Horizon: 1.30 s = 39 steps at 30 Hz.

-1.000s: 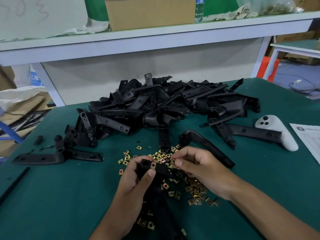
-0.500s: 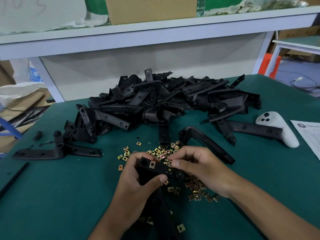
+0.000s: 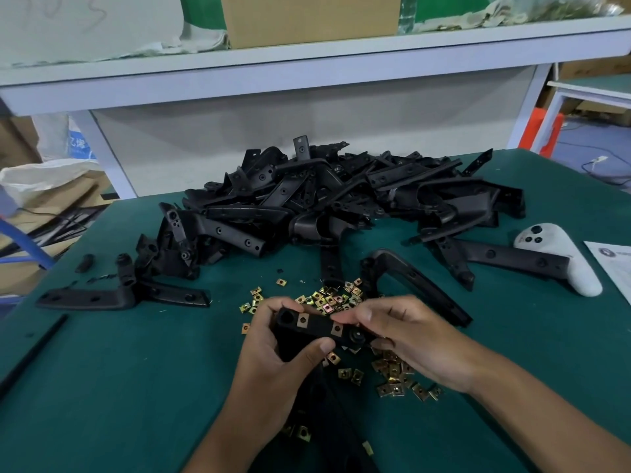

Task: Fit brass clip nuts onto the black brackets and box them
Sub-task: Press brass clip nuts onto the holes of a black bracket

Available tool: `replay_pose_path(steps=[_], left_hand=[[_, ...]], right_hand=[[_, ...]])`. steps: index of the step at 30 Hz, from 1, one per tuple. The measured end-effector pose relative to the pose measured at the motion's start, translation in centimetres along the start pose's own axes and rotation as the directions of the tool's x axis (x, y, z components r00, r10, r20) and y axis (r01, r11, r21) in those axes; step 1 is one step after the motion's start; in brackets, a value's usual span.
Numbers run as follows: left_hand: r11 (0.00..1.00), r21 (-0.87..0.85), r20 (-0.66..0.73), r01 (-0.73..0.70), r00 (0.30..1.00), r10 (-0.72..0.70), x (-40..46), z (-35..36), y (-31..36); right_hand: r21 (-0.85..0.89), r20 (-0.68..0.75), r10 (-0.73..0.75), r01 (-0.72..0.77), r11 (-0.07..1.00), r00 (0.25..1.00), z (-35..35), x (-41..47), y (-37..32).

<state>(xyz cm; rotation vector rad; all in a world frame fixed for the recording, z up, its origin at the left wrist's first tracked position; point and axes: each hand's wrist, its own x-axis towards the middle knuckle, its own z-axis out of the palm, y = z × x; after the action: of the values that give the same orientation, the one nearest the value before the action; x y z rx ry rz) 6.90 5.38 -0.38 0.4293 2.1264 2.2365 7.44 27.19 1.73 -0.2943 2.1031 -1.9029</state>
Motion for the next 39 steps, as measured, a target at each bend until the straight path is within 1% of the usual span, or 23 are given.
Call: replay_pose_path(steps=[3, 5, 8, 12, 14, 16, 17, 19, 21, 22, 23, 25, 27, 29, 31, 33, 35, 37, 39], left_hand=[[1.000, -0.005, 0.001, -0.006, 1.000, 0.006, -0.1, 0.1, 0.1], [1.000, -0.022, -0.026, -0.008, 1.000, 0.007, 0.0, 0.1, 0.1], [0.999, -0.048, -0.040, -0.005, 0.999, 0.003, 0.2, -0.1, 0.1], [0.998, -0.058, -0.033, -0.006, 0.999, 0.004, 0.3, -0.3, 0.2], [0.998, -0.057, -0.021, 0.003, 1.000, -0.004, 0.0, -0.2, 0.8], [1.000, -0.018, -0.046, -0.015, 0.999, 0.014, -0.6, 0.0, 1.6], [0.999, 0.014, -0.068, -0.031, 0.997, 0.032, -0.9, 0.2, 2.0], [0.993, 0.094, -0.076, -0.075, 0.994, 0.083, -1.3, 0.9, 3.1], [0.962, 0.220, -0.005, -0.163, 0.986, 0.169, -1.7, 2.4, 4.3], [0.928, 0.293, 0.052, -0.228, 0.973, 0.223, -2.0, 3.6, 4.9], [0.888, 0.349, 0.115, -0.300, 0.954, 0.277, -2.3, 5.1, 5.6], [0.804, 0.400, 0.245, -0.439, 0.897, 0.368, -3.3, 8.9, 6.9], [0.736, 0.364, 0.368, -0.571, 0.814, 0.449, -4.7, 13.6, 7.6], [0.705, 0.294, 0.469, -0.645, 0.740, 0.482, -6.5, 18.7, 7.5], [0.701, 0.213, 0.547, -0.681, 0.678, 0.492, -8.6, 23.7, 7.1], [0.726, 0.116, 0.598, -0.678, 0.631, 0.494, -10.9, 28.0, 6.5], [0.733, 0.052, 0.643, -0.679, 0.585, 0.495, -12.9, 31.6, 5.9], [0.718, 0.011, 0.684, -0.696, 0.529, 0.502, -14.5, 34.3, 5.4], [0.692, 0.011, 0.722, -0.722, 0.484, 0.494, -15.9, 36.3, 5.1]], right_hand=[[0.022, 0.009, -0.028, 0.028, 0.999, 1.000, 0.4, 0.3, 0.0], [0.008, -0.020, -0.075, 0.075, 0.997, 0.997, 0.9, 0.6, 0.3], [-0.081, -0.137, -0.164, 0.154, 0.985, 0.977, 1.2, 0.8, 0.8], [-0.162, -0.268, -0.279, 0.242, 0.957, 0.922, 0.3, 0.5, 0.1], [-0.230, -0.299, -0.337, 0.275, 0.933, 0.893, -0.2, -0.1, -0.7], [-0.315, -0.299, -0.376, 0.281, 0.907, 0.877, -0.5, -0.9, -2.1], [-0.395, -0.291, -0.395, 0.267, 0.879, 0.871, -0.7, -1.5, -2.9], [-0.598, -0.249, -0.480, 0.256, 0.759, 0.841, -1.4, -3.5, -4.5], [-0.729, -0.202, -0.585, 0.279, 0.626, 0.785, -2.4, -6.9, -5.9], [-0.758, -0.206, -0.618, 0.276, 0.591, 0.758, -2.9, -9.0, -6.4], [-0.779, -0.229, -0.643, 0.258, 0.571, 0.731, -3.5, -11.5, -6.7], [-0.816, -0.304, -0.674, 0.181, 0.549, 0.673, -4.5, -16.8, -6.6], [-0.839, -0.402, -0.671, 0.043, 0.542, 0.623, -5.7, -22.8, -5.9], [-0.833, -0.505, -0.648, -0.123, 0.540, 0.571, -6.5, -29.0, -4.9], [-0.793, -0.600, -0.613, -0.277, 0.543, 0.514, -6.9, -35.0, -3.6], [-0.739, -0.674, -0.576, -0.403, 0.540, 0.463, -6.8, -40.2, -2.3], [-0.703, -0.709, -0.561, -0.486, 0.519, 0.426, -6.4, -44.5, -1.5], [-0.656, -0.747, -0.544, -0.559, 0.507, 0.384, -5.9, -47.7, -1.1], [-0.613, -0.777, -0.522, -0.608, 0.504, 0.351, -5.5, -49.8, -0.8]])
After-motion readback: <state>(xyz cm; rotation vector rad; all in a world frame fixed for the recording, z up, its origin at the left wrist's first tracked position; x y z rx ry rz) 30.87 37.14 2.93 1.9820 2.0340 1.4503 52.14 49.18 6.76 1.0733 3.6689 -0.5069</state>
